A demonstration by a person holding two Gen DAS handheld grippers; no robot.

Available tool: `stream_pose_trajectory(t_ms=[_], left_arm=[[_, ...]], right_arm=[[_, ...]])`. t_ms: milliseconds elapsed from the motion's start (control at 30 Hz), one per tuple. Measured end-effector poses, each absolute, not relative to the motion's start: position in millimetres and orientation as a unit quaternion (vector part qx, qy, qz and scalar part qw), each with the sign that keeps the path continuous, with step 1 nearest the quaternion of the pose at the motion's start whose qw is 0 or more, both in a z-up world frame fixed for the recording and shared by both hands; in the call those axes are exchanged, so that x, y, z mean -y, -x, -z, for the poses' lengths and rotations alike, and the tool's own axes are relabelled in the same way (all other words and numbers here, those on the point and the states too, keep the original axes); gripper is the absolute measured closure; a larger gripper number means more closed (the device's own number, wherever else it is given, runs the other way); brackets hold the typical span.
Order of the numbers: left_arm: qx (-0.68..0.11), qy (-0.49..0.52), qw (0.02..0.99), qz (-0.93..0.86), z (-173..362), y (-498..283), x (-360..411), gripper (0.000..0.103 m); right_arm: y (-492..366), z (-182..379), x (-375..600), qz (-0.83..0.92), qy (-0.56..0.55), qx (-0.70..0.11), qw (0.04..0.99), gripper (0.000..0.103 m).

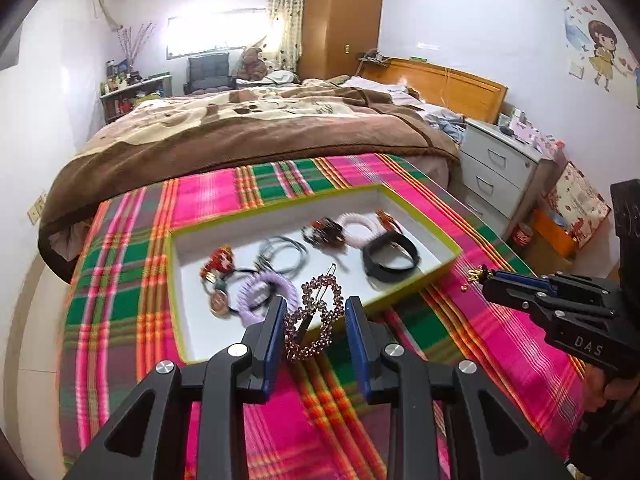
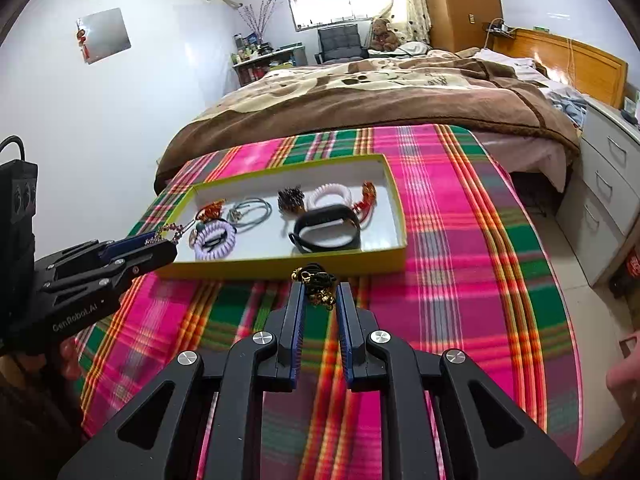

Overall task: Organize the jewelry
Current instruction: 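Carry the gold charm and rhinestone clip into the box with both tools, then open both tools to release the charm and clip in the box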

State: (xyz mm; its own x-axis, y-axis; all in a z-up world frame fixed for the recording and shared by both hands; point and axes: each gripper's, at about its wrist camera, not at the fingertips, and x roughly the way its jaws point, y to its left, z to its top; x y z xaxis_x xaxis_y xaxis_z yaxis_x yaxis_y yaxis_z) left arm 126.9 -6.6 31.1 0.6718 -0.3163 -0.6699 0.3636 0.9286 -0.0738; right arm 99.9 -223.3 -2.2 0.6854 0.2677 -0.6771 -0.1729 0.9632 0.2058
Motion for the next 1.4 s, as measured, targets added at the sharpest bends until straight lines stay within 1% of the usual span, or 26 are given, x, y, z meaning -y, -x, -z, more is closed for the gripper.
stream_pose_trajectory(t_ms=[233,433,700,933,1000,1100,1233,1333,1400], left_arm=[[-0.366,-0.024,0.917,0.158,-26.6,-153.2,-9.0,0.073],[-0.371,-0.029,0.921,0.117,-13.4,-167.7,-16.3,0.073],[-0.383,-0.013,0.917,0.108,0.9,-180.0,-19.7,0.073],[-0.393,-0.016,0.914,0.100,8.8,-185.6,-20.3,0.073],[-0.397,-0.002,0.912,0.103,10.2,-187.3,-22.1,0.073],[-0.391,-0.017,0.915,0.099,10.8,-185.5,-19.5,0.073],[-0.402,0.010,0.909,0.107,13.1,-188.0,-23.4,0.072],[-0.401,-0.004,0.910,0.101,14.2,-187.3,-21.1,0.072],[-0.404,0.006,0.909,0.105,14.8,-187.4,-21.6,0.072]], right_arm=[[-132.5,1.2,206.8,-0.137,-0.051,-0.379,0.914,0.087],[-165.9,9.3,185.5,-0.150,-0.033,-0.387,0.909,0.087],[-202.0,24.5,161.7,-0.160,0.002,-0.402,0.901,0.087],[-216.0,36.0,154.2,-0.157,0.024,-0.415,0.896,0.087],[-217.2,36.5,153.3,-0.157,0.027,-0.413,0.897,0.087],[-218.7,36.4,152.0,-0.153,0.036,-0.410,0.898,0.087],[-220.0,36.5,149.3,-0.141,0.048,-0.405,0.902,0.087],[-219.1,37.0,147.8,-0.138,0.055,-0.402,0.904,0.087],[-219.0,37.0,148.5,-0.137,0.056,-0.401,0.904,0.087]])
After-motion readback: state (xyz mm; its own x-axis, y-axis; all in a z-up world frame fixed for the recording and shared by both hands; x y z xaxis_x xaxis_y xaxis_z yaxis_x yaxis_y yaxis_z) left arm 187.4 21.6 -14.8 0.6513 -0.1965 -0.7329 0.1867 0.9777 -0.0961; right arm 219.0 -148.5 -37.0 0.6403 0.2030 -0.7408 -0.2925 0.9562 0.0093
